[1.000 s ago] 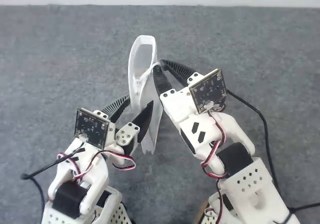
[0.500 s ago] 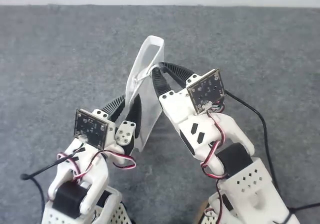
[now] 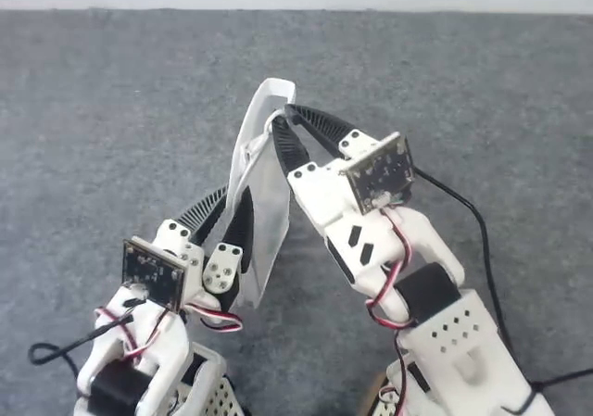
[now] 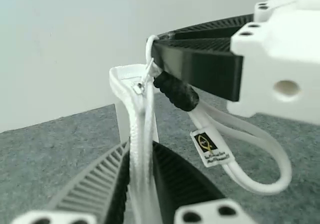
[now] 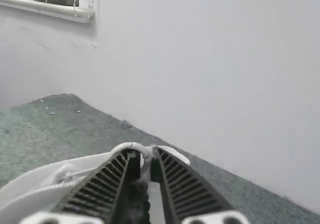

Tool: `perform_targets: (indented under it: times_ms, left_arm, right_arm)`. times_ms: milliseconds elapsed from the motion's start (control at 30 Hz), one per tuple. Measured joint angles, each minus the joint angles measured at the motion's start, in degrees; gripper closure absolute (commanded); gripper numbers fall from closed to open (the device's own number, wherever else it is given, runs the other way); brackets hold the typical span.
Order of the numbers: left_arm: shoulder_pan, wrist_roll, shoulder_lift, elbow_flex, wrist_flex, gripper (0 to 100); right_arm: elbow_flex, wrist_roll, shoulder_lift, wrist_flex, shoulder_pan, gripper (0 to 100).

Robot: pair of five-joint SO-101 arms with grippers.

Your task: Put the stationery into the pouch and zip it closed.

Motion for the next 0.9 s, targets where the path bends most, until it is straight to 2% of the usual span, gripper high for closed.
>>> perform_targets:
  times_ms: [300,700,900]
  left_arm:
    - [-0.35,-0.18,0.00,0.00,-0.09,99]
    - [-0.44,-0.26,0.09,0.00,-0.09,99]
    - [-0.44,-1.14,0.09,0.00,-0.09,99]
  right_arm:
    - [-8.18,-0.09,13.63,-0.62,2.99,98.9]
    - [-10.73,-0.09,17.41,-0.70,4.66,99.0]
    - [-11.69,-1.49,21.89,-4.31,5.27,99.0]
